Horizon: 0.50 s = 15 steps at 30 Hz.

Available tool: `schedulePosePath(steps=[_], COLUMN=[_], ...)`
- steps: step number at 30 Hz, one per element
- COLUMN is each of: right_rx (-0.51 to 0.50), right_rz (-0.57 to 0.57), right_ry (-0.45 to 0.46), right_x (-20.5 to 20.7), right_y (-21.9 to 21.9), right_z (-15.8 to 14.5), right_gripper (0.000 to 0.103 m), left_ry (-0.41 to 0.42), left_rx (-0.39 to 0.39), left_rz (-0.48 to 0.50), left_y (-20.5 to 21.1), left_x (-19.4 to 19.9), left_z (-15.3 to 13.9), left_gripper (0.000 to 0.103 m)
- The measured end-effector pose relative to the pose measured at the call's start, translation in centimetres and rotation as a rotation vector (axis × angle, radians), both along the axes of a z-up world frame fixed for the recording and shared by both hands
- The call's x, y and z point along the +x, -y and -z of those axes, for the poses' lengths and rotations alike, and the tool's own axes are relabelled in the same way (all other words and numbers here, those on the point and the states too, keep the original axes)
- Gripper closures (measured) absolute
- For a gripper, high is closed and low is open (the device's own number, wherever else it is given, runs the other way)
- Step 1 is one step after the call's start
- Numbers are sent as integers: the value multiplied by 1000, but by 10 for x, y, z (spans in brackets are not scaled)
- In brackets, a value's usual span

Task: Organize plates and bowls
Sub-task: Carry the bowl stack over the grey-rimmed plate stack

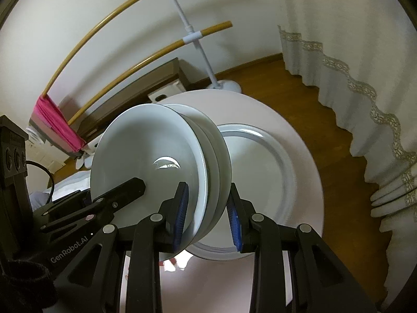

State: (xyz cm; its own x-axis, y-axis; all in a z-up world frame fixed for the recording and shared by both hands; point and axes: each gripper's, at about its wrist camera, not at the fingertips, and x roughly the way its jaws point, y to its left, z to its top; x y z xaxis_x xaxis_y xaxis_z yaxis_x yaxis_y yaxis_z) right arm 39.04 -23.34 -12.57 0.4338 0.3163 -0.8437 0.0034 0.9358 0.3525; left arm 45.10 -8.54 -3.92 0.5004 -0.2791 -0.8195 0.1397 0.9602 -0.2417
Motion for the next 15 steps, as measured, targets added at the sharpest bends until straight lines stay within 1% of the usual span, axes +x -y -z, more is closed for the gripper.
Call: schedulePosePath(steps=[5, 15], right_rx=[1, -4], right_rz=[16, 25], right_ry=[-19, -58], right_x=[0, 1], right_y=[16, 26], right_z=[8, 25], right_gripper=[73, 73], left_ry=[-23, -55], left_rx=[0, 4], left_rz=[11, 21], left_y=[16, 33], left_x=[7, 14], left_z=[9, 23], left_gripper=[79, 79])
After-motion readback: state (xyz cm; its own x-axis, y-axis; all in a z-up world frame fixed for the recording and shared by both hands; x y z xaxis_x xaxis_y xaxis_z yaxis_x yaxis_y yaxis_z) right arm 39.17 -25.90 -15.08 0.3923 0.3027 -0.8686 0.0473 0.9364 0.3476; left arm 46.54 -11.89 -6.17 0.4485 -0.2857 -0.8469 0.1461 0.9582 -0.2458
